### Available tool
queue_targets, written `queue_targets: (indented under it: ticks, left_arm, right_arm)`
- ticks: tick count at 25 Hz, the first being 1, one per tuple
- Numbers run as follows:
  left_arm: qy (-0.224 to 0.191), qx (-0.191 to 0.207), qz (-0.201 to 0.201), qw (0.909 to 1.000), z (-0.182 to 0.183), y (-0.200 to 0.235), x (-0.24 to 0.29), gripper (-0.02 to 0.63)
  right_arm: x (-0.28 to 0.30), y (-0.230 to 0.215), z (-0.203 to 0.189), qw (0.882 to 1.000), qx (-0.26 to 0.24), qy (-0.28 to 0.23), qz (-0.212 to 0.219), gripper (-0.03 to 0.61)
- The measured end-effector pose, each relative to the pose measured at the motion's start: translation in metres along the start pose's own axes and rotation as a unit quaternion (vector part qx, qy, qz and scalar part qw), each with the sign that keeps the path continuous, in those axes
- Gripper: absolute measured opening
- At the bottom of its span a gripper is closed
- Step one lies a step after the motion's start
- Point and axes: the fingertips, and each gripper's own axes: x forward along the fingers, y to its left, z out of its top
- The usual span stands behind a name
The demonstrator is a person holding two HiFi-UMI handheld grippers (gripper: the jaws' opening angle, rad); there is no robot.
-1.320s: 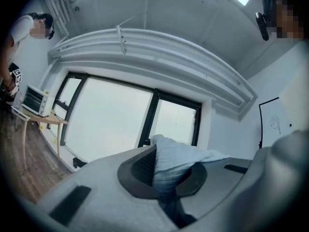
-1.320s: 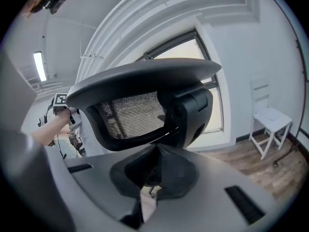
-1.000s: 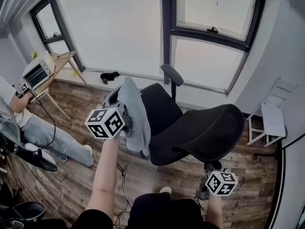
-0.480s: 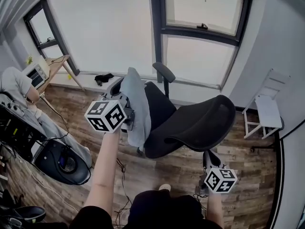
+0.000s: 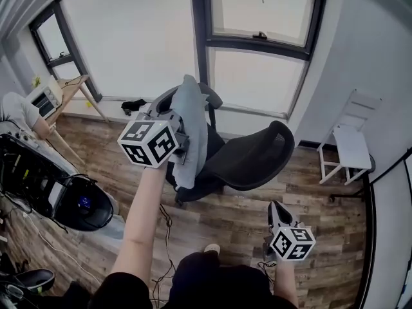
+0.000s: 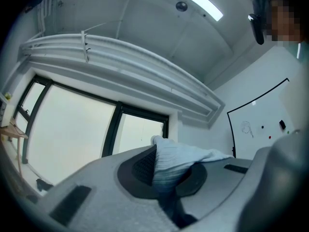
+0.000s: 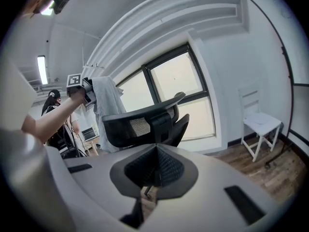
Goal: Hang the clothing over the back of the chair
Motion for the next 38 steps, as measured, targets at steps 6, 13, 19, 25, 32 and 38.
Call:
queue_targets:
  ticks: [6, 13, 19, 25, 32, 38]
  left_arm:
    - [0.009, 0.005, -0.012, 0.9999, 0.004, -0.05, 0.009, 0.011]
    - [0.01, 0.018, -0.026, 0.9995, 0.019, -0.097, 0.008, 0.012]
    - [-0.001, 0.033, -0.046, 0.9984, 0.024, -0.158, -0.015, 0.011]
    - [-0.013, 0.087, -0.085, 0.9925, 0.025, -0.231, -0.028, 0.011]
    - [0.015, 0.242, -0.116, 0.9631, 0.0, -0.292, -0.034, 0.012]
    - [0.059, 0.284, -0.145, 0.9462, -0.046, -0.321, -0.031, 0.012]
  right_arm:
    - [-0.027, -0.021, 0.006, 1.0, 0.006, 0.005, 0.01, 0.0]
    - [-0.052, -0.032, 0.013, 1.0, 0.008, 0.014, 0.021, 0.0]
    - [-0.087, -0.046, -0.001, 0.999, 0.005, 0.01, 0.031, 0.0]
    - [-0.121, -0.071, -0.013, 1.0, 0.007, 0.005, 0.026, 0.0]
    - [-0.145, -0.089, -0.023, 1.0, 0.012, 0.003, 0.014, 0.0]
    - [-0.153, -0.103, -0.037, 1.0, 0.023, 0.006, 0.012, 0.0]
